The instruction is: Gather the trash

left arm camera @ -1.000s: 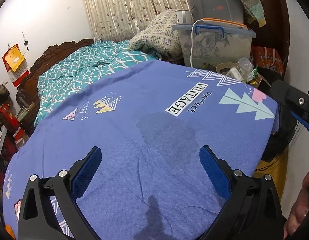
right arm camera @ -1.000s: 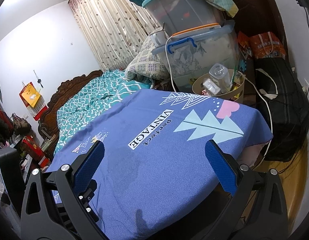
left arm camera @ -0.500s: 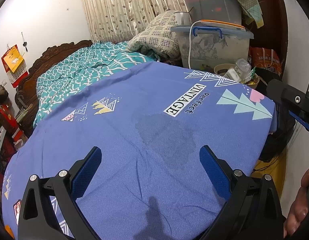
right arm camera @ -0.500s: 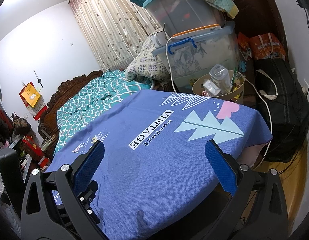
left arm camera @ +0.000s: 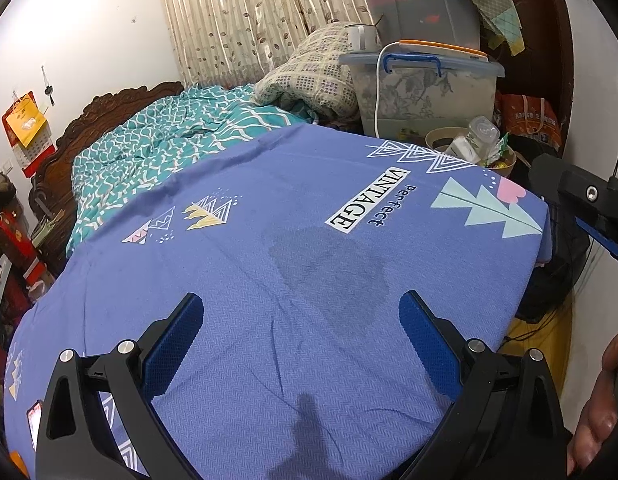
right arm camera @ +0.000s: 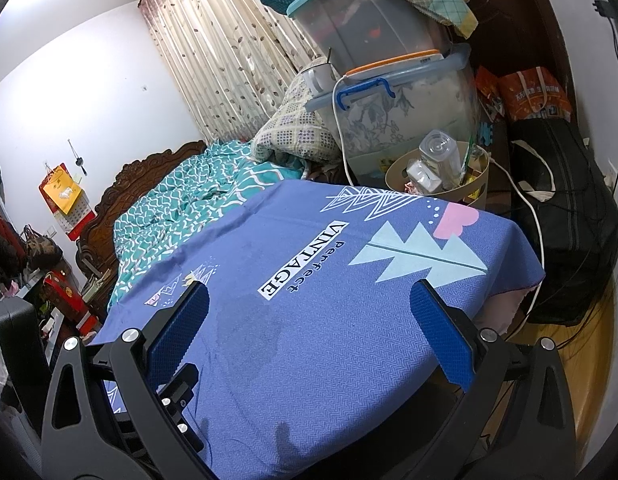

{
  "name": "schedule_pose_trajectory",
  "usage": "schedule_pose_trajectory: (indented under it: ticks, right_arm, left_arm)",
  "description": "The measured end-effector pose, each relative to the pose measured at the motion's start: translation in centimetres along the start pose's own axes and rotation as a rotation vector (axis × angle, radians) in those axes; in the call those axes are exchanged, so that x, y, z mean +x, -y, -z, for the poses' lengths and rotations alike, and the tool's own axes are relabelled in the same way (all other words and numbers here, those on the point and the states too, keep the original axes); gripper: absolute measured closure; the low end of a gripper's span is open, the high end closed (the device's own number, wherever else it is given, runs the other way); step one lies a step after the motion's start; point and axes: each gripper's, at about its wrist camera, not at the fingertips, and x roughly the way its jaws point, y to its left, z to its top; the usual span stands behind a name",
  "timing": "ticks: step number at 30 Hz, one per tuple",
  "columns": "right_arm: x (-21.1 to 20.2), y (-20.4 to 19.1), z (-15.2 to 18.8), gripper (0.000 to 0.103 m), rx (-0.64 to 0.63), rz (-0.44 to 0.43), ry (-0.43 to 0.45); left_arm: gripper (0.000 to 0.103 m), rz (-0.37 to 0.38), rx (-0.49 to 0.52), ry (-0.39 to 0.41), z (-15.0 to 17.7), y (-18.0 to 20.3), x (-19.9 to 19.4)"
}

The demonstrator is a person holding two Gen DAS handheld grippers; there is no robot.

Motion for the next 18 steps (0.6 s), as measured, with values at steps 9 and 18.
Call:
schedule_pose_trajectory:
  ticks: [9, 18]
  right_arm:
    - [-0.14, -0.07, 0.03, 0.003, -0.001, 0.0, 0.001]
    - [-0.34, 0.38, -0.59, 0.003, 0.018, -0.001, 0.003]
  left_arm:
    - [0.009, 0.002, 0.007, 0.003, 0.07, 0.25, -0.15]
    - [0.009, -0.002, 0.011, -0.005, 0.05, 0.56, -0.02]
